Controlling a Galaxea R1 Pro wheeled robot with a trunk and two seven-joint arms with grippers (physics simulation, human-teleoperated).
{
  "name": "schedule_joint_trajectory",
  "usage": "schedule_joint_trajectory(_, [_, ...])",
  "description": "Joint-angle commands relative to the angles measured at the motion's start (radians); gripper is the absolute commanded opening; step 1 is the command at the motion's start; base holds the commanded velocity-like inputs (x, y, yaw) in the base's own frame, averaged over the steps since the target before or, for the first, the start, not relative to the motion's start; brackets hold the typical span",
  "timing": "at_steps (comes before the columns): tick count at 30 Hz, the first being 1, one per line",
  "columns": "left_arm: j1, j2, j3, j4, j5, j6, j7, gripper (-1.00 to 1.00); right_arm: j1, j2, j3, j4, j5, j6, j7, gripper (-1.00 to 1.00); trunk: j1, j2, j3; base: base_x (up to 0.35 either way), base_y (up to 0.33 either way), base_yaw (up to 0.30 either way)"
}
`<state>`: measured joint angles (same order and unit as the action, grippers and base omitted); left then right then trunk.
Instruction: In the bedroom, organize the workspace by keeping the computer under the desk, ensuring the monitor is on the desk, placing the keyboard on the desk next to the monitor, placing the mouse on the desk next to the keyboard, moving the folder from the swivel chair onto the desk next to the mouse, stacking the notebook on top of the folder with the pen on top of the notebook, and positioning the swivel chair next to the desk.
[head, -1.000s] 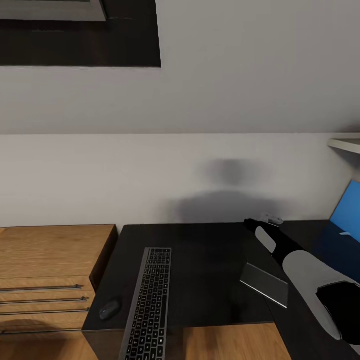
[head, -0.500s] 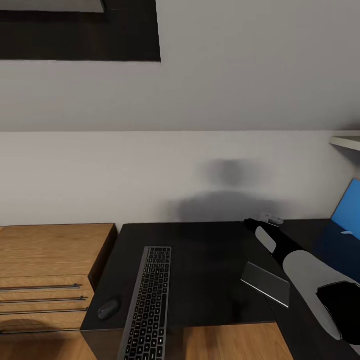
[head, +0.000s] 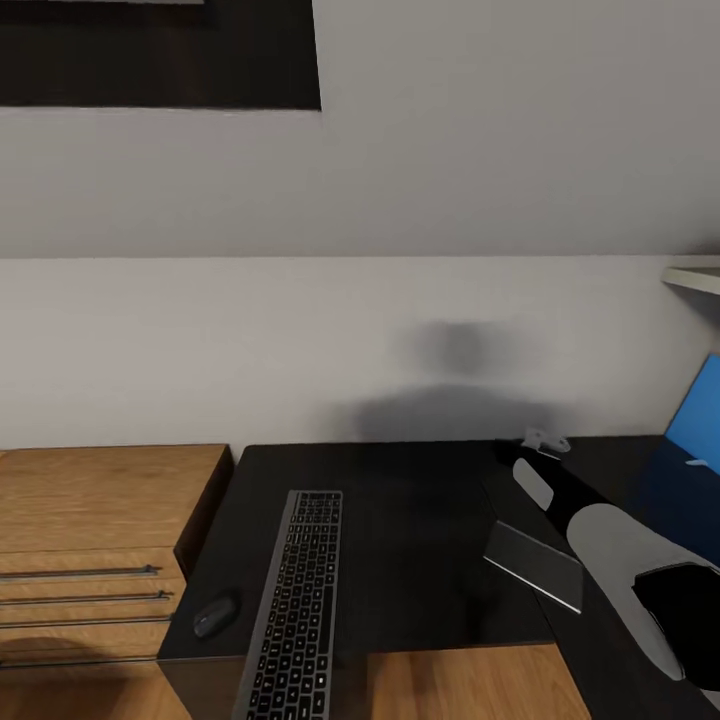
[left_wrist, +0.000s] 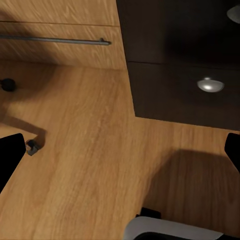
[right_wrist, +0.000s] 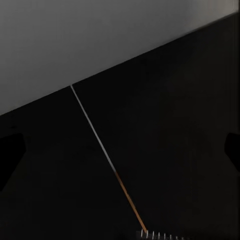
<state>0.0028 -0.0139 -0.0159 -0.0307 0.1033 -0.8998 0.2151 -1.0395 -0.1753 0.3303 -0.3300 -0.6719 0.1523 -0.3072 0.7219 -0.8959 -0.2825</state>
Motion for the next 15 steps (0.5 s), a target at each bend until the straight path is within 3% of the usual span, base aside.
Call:
schedule_joint_trajectory(1, [0.0, -0.001, -0.003, -0.002, 0.01, -0.002, -0.004, 1.0, 0.0, -0.001, 0.009, 0.004, -0.005, 0.004, -0.007, 1.0, 0.004, -0.008, -0.004, 0.0, 0.0, 0.0])
schedule_joint_trajectory(7, [0.0, -0.008, -0.002, -0.002, 0.01, -0.001, -0.006, 1.0, 0.0, -0.008, 0.009, 0.057, -0.005, -0.007, -0.005, 1.0, 0.027, -0.05, -0.023, 0.0, 0.0, 0.0])
schedule_joint_trajectory(8, [0.0, -0.009, -0.002, -0.001, 0.01, -0.001, -0.006, 1.0, 0.0, -0.01, 0.01, 0.099, -0.005, -0.053, -0.005, 1.0, 0.031, -0.057, -0.026, 0.0, 0.0, 0.0])
schedule_joint_trajectory(15, [0.0, -0.01, -0.003, 0.0, 0.01, -0.001, -0.006, 1.0, 0.001, -0.009, 0.012, 0.162, -0.005, -0.126, 0.017, 1.0, 0.058, -0.106, -0.048, 0.0, 0.0, 0.0])
